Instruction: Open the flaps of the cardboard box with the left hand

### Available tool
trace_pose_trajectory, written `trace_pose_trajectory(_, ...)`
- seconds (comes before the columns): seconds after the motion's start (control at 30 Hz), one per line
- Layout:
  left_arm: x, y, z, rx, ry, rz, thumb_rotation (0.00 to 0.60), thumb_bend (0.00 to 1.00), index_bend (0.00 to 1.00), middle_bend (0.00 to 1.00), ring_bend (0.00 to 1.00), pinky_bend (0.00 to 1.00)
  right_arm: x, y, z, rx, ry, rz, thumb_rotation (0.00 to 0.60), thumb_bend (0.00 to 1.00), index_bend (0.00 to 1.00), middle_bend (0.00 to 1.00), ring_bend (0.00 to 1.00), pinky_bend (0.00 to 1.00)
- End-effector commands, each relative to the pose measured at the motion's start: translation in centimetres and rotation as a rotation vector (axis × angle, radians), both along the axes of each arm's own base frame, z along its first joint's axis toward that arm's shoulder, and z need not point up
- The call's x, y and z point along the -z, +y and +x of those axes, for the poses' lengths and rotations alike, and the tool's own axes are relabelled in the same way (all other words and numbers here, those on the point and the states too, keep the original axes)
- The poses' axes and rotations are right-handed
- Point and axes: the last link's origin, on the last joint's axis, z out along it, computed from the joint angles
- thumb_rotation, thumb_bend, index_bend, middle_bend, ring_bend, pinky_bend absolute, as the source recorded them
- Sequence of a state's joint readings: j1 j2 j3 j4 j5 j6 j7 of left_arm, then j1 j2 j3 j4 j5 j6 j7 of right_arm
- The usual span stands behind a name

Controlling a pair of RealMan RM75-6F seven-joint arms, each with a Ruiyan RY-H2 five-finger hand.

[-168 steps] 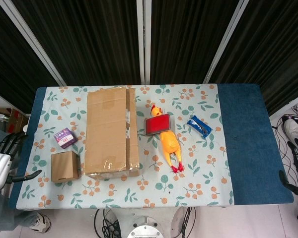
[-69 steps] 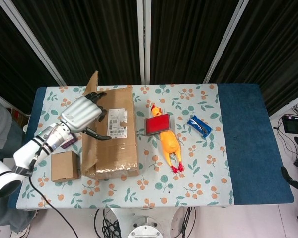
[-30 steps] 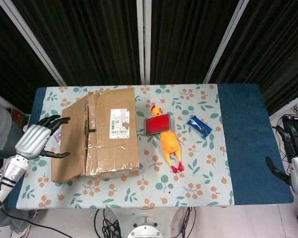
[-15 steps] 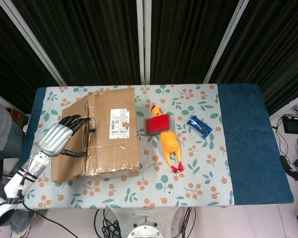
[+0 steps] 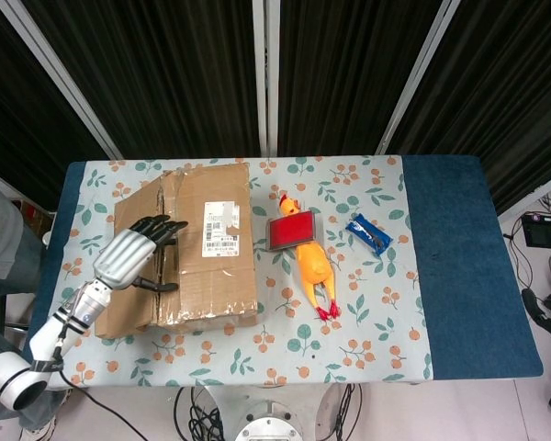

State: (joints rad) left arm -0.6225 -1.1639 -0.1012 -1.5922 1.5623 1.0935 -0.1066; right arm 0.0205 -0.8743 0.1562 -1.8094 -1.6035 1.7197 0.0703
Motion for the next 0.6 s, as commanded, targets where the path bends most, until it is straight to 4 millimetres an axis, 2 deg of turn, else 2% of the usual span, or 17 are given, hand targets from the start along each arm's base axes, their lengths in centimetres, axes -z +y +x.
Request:
trace_pose_trajectory(0.03, 0.1, 0.0, 0.5, 0.007, -0.011, -0.002, 0.437, 0.06, 0.08, 0.16, 0.11, 0.19, 0.0, 0.0, 0.0, 0.001, 0.000, 0.000, 0.600, 0.21, 0.00, 0.00, 0.00, 0.00)
trace_pose_trajectory(0.4, 0.6, 0.5, 3.2, 0.057, -0.047, 0.020, 0.443, 0.06, 0.08, 0.15, 0.11, 0.19, 0.1, -0.1, -0.4, 0.008, -0.008, 0.002, 0.600, 0.21, 0.00, 0.00, 0.00, 0.00)
trace_pose_trajectory(0.6, 0.1, 1.9, 6.1, 0.097, -0.124, 0.109, 0.437, 0.06, 0.07, 0.09, 0.09, 0.19, -0.2, 0.0, -0.6, 0.003, -0.015, -0.005, 0.600, 0.21, 0.00, 0.00, 0.00, 0.00)
